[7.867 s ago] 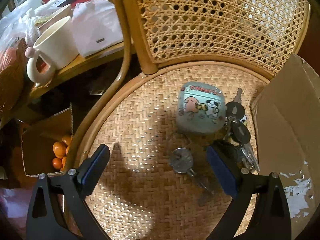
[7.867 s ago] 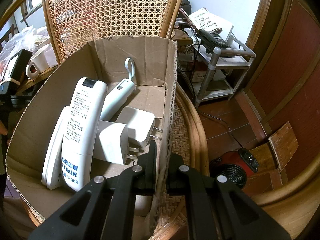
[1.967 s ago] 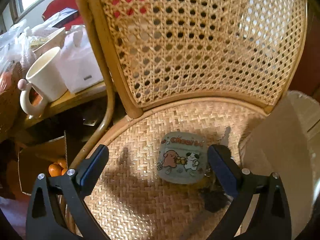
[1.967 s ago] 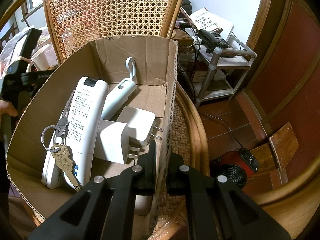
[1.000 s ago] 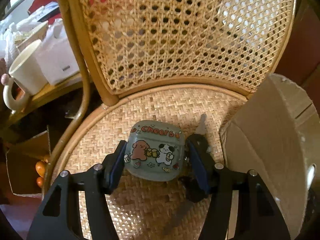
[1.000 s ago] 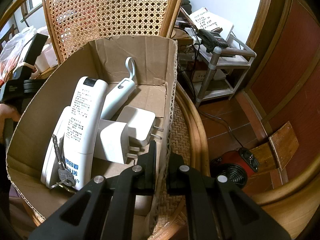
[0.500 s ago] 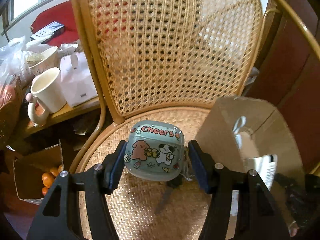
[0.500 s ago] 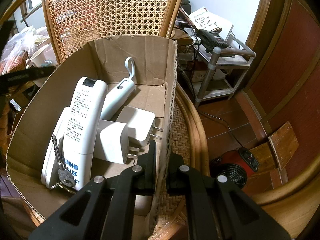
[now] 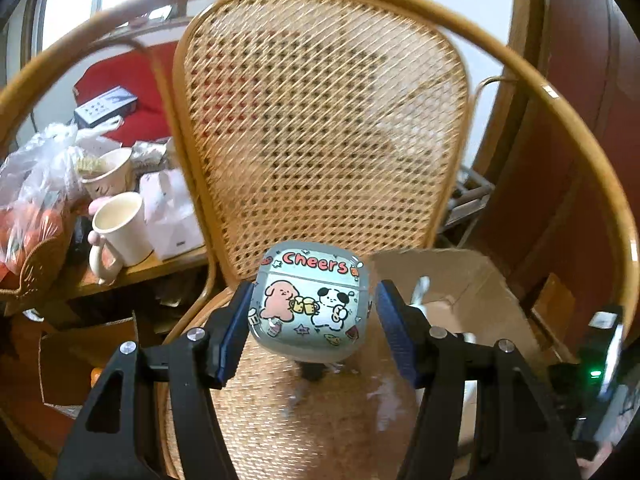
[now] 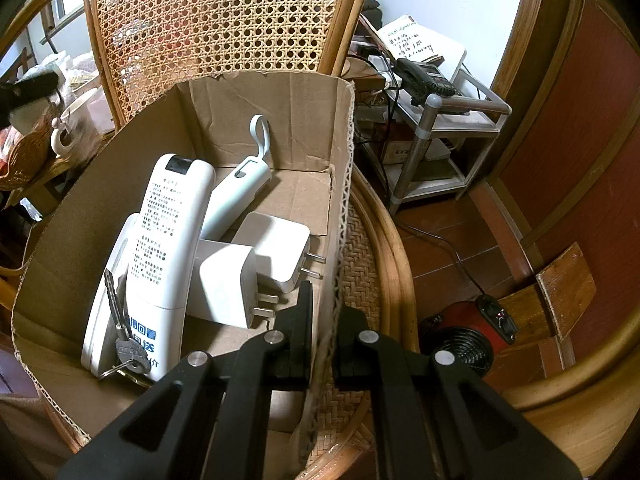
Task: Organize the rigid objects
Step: 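Carry the Cheers case into the box and open the left gripper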
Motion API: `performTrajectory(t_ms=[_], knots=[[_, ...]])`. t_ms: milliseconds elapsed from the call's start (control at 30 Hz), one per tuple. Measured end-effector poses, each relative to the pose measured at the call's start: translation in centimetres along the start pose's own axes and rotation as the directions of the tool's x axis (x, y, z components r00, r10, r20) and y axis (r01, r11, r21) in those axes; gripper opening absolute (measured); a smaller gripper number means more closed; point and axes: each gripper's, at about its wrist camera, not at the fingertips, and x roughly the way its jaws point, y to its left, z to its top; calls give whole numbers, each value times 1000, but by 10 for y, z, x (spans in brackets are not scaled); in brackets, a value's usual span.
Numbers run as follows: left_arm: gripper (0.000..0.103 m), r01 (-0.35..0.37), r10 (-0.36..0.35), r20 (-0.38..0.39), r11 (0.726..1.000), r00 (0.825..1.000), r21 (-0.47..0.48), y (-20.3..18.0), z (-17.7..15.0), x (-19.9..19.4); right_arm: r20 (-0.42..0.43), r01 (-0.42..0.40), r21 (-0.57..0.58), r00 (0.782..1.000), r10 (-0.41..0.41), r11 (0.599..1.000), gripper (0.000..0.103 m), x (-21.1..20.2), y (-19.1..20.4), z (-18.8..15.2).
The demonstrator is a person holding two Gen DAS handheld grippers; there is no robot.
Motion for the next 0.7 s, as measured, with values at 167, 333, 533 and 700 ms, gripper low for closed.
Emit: performTrajectory(t_ms=[167,333,533,700], knots=[[61,10,-11,19,998,1000,54,-30,2,-18,0,-1,0,1000,1,1000,9,0,0,0],[61,10,-8,-12,991,1000,135,-62,-6,-13,0,0,0,1000,0,1000,9,0,0,0],[61,3,6,-40,977,999,214,-96,-18,-2,0,1,1,1000,-1,1000,9,-2,-1,0],[61,12,9,-79,966,997,259,-113,-27,11,-1,-1,1,1000,1,1000,9,-2,-3,1]])
